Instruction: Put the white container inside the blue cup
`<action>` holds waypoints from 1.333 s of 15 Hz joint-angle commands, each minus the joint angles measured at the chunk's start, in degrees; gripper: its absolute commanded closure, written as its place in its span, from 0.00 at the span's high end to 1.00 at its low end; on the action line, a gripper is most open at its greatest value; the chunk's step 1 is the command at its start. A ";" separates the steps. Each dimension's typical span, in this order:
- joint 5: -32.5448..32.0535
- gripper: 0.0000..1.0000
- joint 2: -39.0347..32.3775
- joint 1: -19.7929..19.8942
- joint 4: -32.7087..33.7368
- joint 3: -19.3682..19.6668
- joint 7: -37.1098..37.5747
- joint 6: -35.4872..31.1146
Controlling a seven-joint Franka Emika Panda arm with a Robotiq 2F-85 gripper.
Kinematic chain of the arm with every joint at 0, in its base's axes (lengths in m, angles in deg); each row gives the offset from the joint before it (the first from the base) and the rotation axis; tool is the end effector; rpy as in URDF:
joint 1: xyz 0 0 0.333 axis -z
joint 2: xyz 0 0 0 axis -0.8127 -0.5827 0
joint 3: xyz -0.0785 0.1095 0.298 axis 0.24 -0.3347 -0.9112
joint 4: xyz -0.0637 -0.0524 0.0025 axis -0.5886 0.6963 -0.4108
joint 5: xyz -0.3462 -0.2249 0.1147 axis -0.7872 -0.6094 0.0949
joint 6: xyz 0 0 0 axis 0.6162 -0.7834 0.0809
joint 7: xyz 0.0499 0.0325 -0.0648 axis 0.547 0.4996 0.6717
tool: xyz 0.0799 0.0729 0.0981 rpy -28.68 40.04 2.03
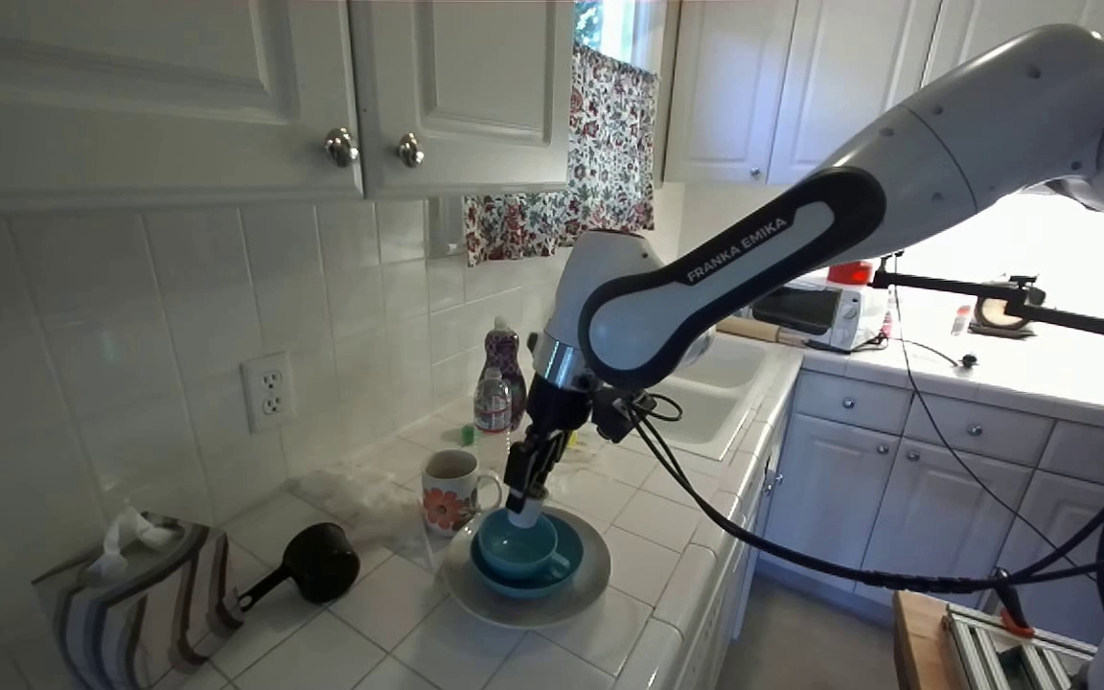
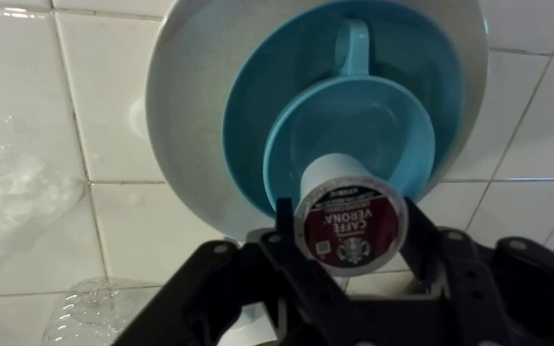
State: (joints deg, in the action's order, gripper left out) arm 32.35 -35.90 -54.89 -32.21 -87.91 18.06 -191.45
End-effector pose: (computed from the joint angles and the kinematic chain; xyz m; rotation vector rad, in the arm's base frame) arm 0.6427 0.0324 0.3117 -2.9664 0.0353 -0.3664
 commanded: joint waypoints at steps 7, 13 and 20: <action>0.42 0.29 -8.21 0.44 5.92 -1.72 0.39 0.05; 0.99 1.00 -4.94 0.59 3.86 -2.40 0.37 0.29; 0.00 1.00 -2.81 0.36 3.98 -1.87 1.07 0.14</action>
State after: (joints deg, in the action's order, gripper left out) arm 32.50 -38.62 -54.54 -28.35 -89.72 18.96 -191.40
